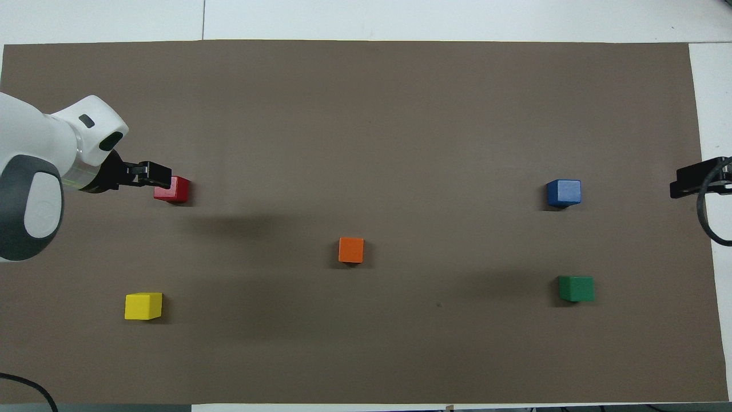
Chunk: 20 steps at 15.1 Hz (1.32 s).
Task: Transfer red block to right arm and stack on blue block
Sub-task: 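Close the left gripper on the red cube and lift it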
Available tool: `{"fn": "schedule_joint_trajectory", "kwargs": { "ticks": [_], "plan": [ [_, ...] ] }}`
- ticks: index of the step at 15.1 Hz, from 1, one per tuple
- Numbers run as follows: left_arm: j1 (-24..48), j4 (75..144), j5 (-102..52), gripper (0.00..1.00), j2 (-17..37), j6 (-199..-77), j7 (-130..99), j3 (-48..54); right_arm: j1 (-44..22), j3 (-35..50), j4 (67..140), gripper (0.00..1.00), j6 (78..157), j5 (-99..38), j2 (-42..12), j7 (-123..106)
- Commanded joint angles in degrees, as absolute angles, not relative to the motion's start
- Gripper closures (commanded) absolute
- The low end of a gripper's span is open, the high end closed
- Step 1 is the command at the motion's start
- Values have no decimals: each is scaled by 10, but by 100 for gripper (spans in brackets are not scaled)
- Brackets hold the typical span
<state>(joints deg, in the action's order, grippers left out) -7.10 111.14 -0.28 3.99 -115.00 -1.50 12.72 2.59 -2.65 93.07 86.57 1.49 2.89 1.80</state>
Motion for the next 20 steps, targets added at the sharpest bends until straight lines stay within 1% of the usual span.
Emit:
{"fn": "schedule_joint_trajectory", "kwargs": {
  "ticks": [1, 3, 6, 8, 10, 13, 15, 19, 20],
  "plan": [
    [-70, 1157, -4, 0, 40, -1212, 10, 125, 33, -21, 936, 0, 858, 15, 38, 3],
    [-76, 1156, 34, 0, 71, -1224, 41, 126, 34, -21, 936, 0, 859, 16, 37, 1],
    [-103, 1156, 47, 0, 81, -1244, 55, 127, 34, -20, 936, 0, 861, 14, 37, 3],
    [-106, 1162, 47, 0, 88, -1255, 55, 127, 33, -19, 937, 0, 863, 11, 37, 3],
    [-105, 1163, 46, 0, 114, -1281, 53, 127, 29, -19, 937, 0, 863, 10, 38, 4],
    [-98, 1151, 27, 0, 154, -1289, 10, 127, 29, -18, 944, 0, 865, 8, 41, 5],
    [-88, 1142, 16, 0, 164, -1289, -8, 127, 30, -19, 954, 0, 867, 8, 47, 5],
    [-86, 1149, 16, 0, 168, -1293, -11, 127, 36, -19, 956, 0, 867, -18, 47, 6],
    [-86, 1149, 16, 2, 167, -1287, -11, 127, 40, -19, 956, 0, 868, -31, 47, 5]
  ]
}}
